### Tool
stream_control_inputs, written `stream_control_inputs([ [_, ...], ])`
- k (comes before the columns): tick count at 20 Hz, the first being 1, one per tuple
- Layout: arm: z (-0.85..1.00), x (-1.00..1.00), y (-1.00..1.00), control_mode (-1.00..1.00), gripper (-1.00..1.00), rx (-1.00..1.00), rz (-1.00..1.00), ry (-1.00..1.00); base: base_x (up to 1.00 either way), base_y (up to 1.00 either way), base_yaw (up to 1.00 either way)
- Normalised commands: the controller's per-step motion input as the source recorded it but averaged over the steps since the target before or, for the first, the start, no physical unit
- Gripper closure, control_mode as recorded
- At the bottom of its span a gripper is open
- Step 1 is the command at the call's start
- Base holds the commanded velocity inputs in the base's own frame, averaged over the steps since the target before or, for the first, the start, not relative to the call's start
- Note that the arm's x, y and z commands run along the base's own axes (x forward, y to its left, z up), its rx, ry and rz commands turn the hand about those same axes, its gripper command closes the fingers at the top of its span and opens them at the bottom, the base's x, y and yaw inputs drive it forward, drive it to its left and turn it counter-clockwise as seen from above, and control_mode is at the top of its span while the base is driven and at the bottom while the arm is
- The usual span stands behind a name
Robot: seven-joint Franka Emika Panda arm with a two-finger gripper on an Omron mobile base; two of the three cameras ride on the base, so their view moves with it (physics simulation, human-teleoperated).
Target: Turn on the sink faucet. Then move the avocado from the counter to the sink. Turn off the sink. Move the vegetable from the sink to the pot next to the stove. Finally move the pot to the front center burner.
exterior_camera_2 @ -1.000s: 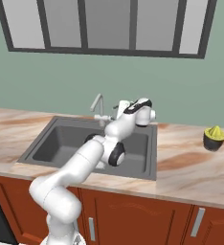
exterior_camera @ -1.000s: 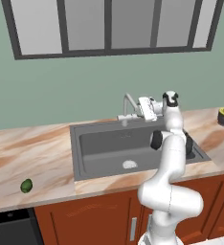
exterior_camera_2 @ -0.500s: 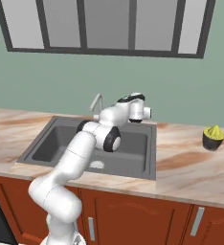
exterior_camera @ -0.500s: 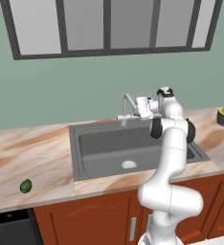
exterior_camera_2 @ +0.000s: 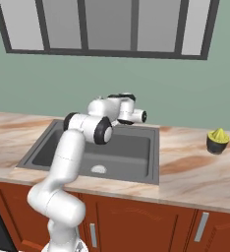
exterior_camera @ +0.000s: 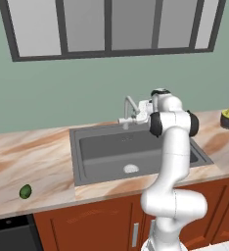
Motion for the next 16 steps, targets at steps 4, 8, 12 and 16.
stream_control_inputs([
  [4, -0.01, 0.07, 0.10, -1.00, 1.00, 0.00, -0.08, 0.00, 0.00, 0.00, 0.00],
  [8, -0.02, 0.18, -0.07, -1.00, 1.00, 0.03, 0.00, 0.09, 0.00, 0.00, 0.00],
  [12, 0.00, 0.03, -0.30, -1.00, 1.00, 0.03, -0.11, 0.01, 0.00, 0.00, 0.00],
  [16, -0.01, 0.02, -0.31, -1.00, 1.00, 0.04, -0.21, 0.00, 0.00, 0.00, 0.00],
])
